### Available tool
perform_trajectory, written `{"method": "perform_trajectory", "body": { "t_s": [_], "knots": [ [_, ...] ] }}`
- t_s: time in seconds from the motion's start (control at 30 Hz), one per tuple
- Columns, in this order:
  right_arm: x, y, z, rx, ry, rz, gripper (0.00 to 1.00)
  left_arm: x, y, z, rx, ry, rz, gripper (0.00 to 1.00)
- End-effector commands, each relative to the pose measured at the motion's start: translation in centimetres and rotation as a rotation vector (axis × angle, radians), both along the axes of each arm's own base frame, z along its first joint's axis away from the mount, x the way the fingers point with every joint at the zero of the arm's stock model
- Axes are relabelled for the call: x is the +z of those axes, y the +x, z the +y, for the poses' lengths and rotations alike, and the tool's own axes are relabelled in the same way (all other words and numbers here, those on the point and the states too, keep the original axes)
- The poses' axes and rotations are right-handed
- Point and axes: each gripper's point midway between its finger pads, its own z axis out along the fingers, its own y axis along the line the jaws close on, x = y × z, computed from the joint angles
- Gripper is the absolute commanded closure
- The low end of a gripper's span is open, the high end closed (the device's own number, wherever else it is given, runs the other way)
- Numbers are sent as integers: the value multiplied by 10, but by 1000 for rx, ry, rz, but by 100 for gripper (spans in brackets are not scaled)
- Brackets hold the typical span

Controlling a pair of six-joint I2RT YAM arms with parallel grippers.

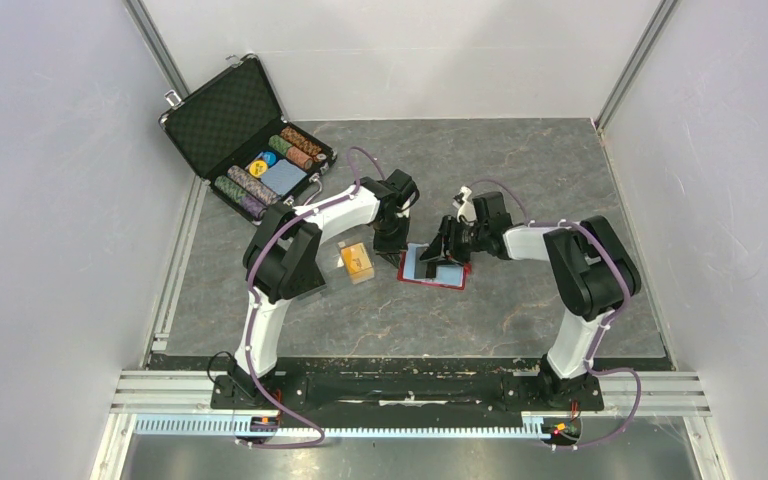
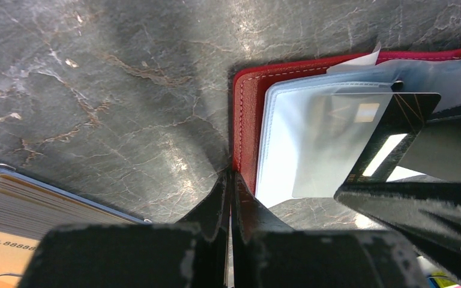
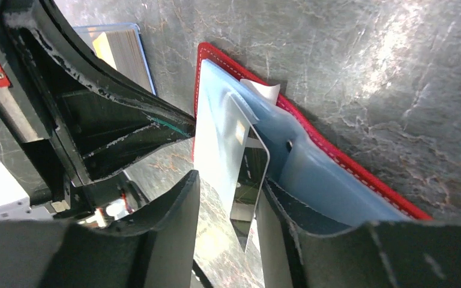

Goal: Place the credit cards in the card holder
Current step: Insert the credit card into the card holder.

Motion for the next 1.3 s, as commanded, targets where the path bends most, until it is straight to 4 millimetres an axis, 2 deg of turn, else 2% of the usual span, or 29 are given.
{"method": "perform_trajectory", "body": {
  "t_s": [0.0,0.2,0.4,0.47,0.53,0.8,0.93,1.03,1.17,1.27],
  "knots": [
    [-4,-4,-19,36,-170,-38,56,-22,-26,-4,-58,34,79,98],
    [4,-5,-23,73,-230,-63,47,-23,-26,-6,-61,29,82,98],
    [8,-9,-27,120,-278,-71,43,-23,-26,-7,-60,25,86,98],
    [11,-8,-28,149,-310,-95,33,-23,-26,-7,-61,22,89,98],
    [14,-5,-31,172,-351,-123,29,-24,-26,-8,-62,19,92,98],
    [26,-1,-37,215,-431,-193,25,-24,-28,-10,-67,17,97,98],
    [15,-7,-32,245,-403,-162,35,-26,-29,-12,-74,10,105,98],
    [8,-13,-20,263,-345,-133,48,-26,-30,-12,-78,6,110,98],
    [13,-14,0,285,-276,-129,70,-26,-32,-13,-81,4,113,98],
    [18,-12,18,303,-221,-129,77,-27,-32,-14,-87,2,116,98]
  ]
}}
